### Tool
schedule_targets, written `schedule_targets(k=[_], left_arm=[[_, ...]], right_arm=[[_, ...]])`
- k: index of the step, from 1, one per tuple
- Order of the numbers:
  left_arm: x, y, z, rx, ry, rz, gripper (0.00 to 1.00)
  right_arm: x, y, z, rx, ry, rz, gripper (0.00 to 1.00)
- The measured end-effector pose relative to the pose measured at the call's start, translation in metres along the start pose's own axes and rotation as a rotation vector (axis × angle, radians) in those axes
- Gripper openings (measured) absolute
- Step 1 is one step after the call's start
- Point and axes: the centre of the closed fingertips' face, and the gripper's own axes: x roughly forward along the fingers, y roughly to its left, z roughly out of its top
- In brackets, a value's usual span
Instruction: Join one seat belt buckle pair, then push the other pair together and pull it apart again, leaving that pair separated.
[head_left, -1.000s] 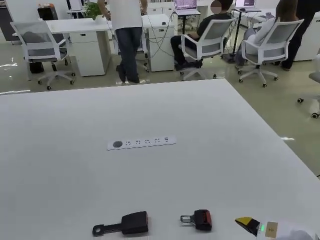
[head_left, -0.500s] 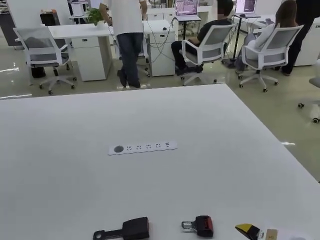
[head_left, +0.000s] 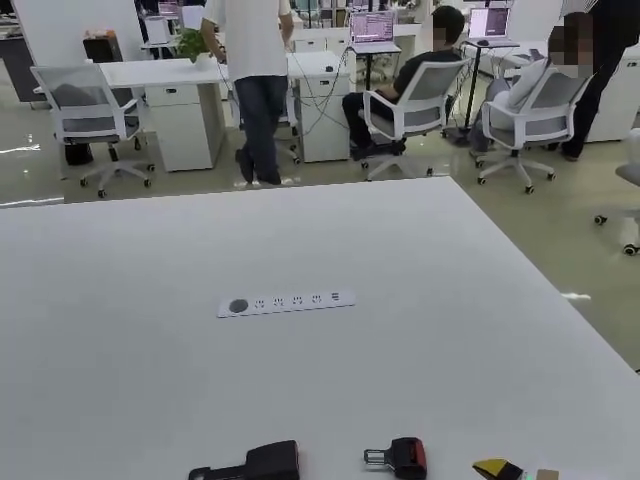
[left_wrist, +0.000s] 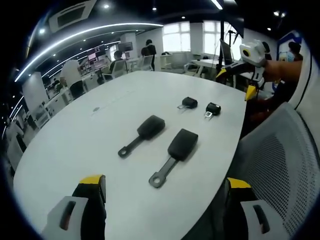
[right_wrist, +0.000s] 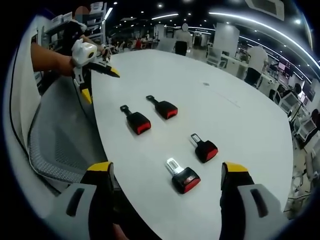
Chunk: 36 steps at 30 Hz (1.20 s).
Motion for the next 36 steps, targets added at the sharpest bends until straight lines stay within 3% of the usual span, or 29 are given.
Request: schedule_targets(k=[7,16,23,27,32,36], left_arm=[[0.006,-0.007,0.006,0.03,0.0,-0.015,1.0],[0.007,0.001,0.012,0.043,-0.018,-0.003,1.0],[0.008,0.005,0.015,0.066,-0.018,0.012,1.0],[0.016,0.001,0.017,0.074,-0.019,-0.01,0.97],[0.026,-0.001,0.013,0.132,0.017,-0.048,0.95],[0.035,-0.006,0.01,0.161,0.05,-0.104,0.88]], right_arm=[[0.0,0.004,0.003,-0.005,-0.029,0.011,0.88],[0.004,0.001,0.006,-0.021,-0.038,0.013,0.85],[0.006,0.002,0.012,-0.041,-0.059,0.027,0.76],[0.012,-0.003,0.008,-0.121,-0.011,0.028,0.73],[0.016,-0.005,0.007,-0.127,0.006,0.047,0.67],[0.023,-0.007,0.004,-0.142,0.023,0.066,0.62]])
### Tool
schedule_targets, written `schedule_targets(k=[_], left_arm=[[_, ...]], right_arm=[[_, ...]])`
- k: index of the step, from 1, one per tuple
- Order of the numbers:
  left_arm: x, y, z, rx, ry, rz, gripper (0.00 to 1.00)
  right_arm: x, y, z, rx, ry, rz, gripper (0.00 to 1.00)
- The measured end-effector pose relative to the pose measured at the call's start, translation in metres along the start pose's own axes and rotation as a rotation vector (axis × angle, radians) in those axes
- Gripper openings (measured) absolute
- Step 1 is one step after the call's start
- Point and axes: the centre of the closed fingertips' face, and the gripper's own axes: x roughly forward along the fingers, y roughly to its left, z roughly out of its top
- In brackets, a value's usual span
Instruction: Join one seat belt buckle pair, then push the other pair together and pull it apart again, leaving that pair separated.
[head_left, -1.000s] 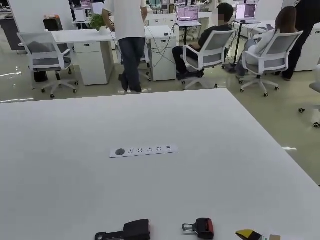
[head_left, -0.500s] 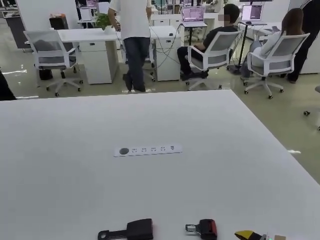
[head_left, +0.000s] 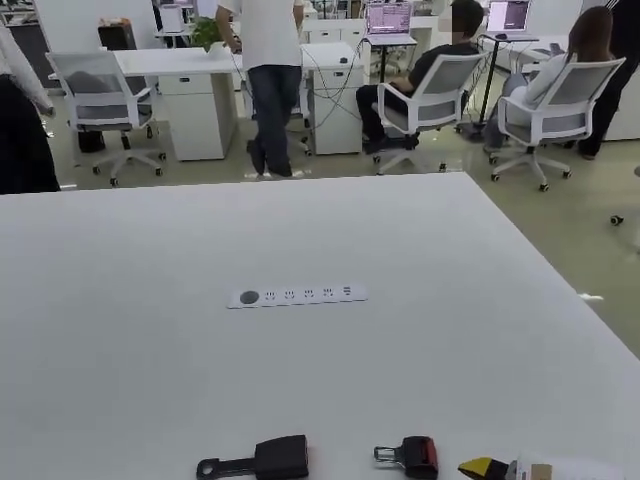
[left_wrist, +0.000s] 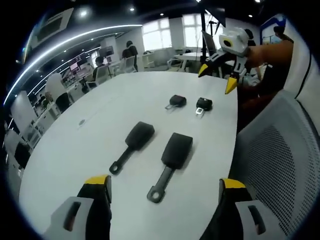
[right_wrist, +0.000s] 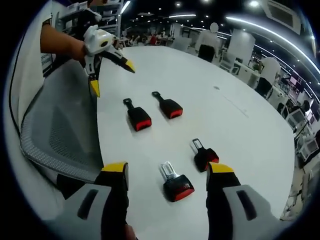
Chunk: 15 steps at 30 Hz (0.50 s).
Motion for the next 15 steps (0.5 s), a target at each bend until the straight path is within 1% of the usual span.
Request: schedule_targets(k=[1,3,5,8,10,12,14,15], left_arm=[[0.003,0.002,-0.001,0.012,0.01,0.0,0.88],[0.009,0.004,0.001,0.027,0.01,-0.012,0.86],[0.014,0.003,0.007,0.038,0.009,-0.027,0.82],[0.022,0.0,0.012,0.06,0.014,-0.058,0.78],[0.027,0.0,0.014,0.072,0.017,-0.071,0.76],[0.033,-0.002,0.015,0.087,0.024,-0.091,0.75],[0.039,-0.002,0.016,0.117,0.029,-0.109,0.71],[0.041,-0.003,0.016,0.119,0.035,-0.118,0.7]], right_arm=[[0.002,-0.001,-0.001,-0.008,0.005,0.006,0.61],[0.006,-0.005,-0.003,-0.013,0.01,0.015,0.59],[0.01,-0.008,-0.006,-0.013,0.016,0.027,0.57],[0.016,-0.006,-0.014,-0.023,0.052,0.065,0.52],[0.022,-0.009,-0.024,-0.029,0.073,0.075,0.52],[0.025,-0.011,-0.028,-0.025,0.081,0.088,0.49],[0.029,-0.013,-0.032,-0.029,0.088,0.095,0.49],[0.03,-0.013,-0.033,-0.032,0.093,0.101,0.48]])
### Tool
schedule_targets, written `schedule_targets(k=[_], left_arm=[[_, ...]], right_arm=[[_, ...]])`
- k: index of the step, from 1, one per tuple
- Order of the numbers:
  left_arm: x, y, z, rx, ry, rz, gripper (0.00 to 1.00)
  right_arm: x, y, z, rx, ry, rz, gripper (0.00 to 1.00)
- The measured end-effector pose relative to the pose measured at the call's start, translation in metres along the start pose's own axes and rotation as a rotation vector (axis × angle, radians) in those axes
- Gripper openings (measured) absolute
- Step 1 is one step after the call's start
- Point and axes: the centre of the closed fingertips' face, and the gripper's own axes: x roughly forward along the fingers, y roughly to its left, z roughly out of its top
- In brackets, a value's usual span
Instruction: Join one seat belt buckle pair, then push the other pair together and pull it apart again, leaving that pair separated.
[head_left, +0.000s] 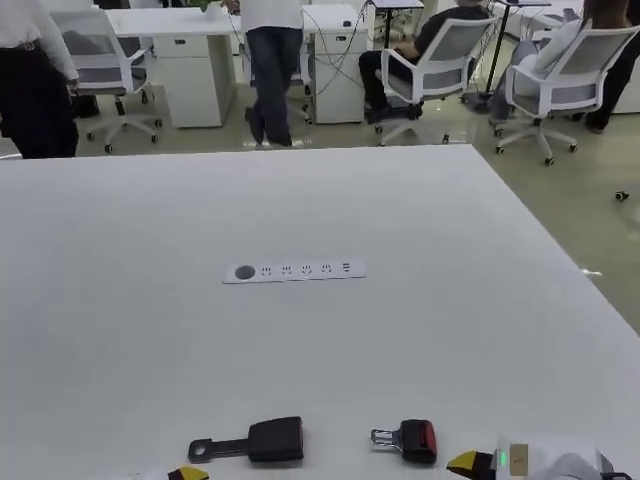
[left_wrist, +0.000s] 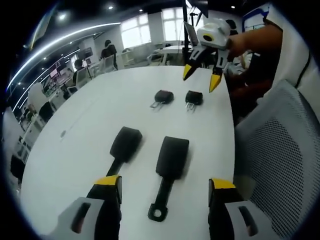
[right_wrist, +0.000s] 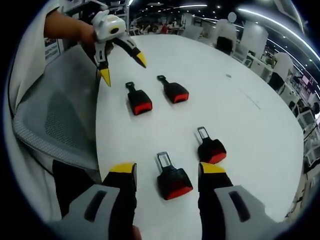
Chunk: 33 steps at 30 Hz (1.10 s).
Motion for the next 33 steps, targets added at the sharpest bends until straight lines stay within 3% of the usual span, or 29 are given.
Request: schedule_targets(k=[7,17,33], left_arm=[[0.017,-0.003,0.0,0.017,0.016,-0.06,0.66],[0.041,-0.009,-0.011,0.022,0.047,-0.131,0.53],[0.062,-0.002,-0.008,0.073,0.061,-0.182,0.44]], right_arm=[[0.011,0.0,-0.012,-0.03,0.044,0.042,0.46],[0.021,-0.002,-0.028,-0.035,0.07,0.077,0.4],[0.03,-0.007,-0.048,-0.079,0.119,0.135,0.36]])
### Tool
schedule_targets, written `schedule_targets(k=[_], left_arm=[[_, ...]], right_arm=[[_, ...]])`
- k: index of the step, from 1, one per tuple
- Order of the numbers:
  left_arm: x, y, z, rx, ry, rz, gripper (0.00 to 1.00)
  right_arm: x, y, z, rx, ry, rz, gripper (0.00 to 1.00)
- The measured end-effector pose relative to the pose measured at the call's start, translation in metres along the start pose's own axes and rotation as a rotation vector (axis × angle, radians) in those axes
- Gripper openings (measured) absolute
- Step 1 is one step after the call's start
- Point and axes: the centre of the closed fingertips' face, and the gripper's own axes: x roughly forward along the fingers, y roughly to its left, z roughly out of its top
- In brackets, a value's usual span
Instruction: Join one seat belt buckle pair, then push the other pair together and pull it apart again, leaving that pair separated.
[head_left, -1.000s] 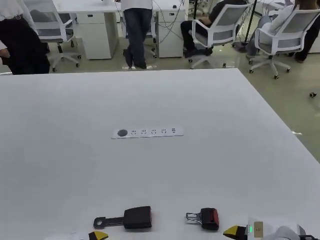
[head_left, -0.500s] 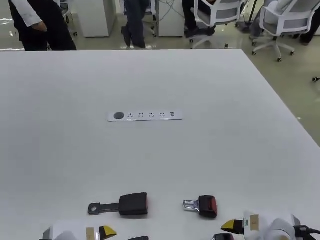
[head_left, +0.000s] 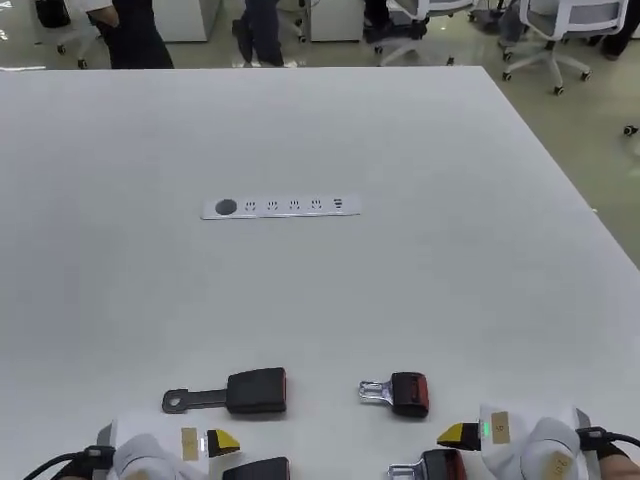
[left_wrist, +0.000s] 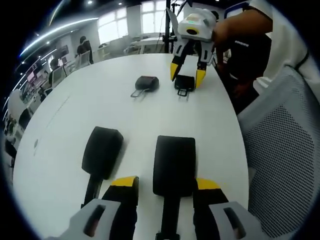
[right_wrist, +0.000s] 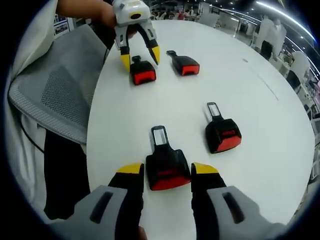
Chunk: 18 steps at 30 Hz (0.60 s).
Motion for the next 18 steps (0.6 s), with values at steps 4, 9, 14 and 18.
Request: schedule_targets(k=[4,9,14,18], left_arm=[[0.0015,-0.003,-0.0025,0.012,0.009,-0.025,0.43],[0.0031,-0.0055,-0.0063,0.049,0.021,-0.047,0.39],[0.0033,-0.0082,-0.0048,0.065,0.022,-0.067,0.36],[0.0035,-0.0098,-0.0046,0.073,0.027,-0.075,0.34]], right_arm=[[-0.0002,0.0012,-0.0003,-0.014,0.012,0.014,0.36],[0.0008,0.0031,0.0019,-0.034,0.023,0.037,0.36],[0.001,0.0041,-0.0002,-0.075,0.041,0.073,0.36],[0.0008,0.0041,0.0005,-0.098,0.042,0.077,0.35]])
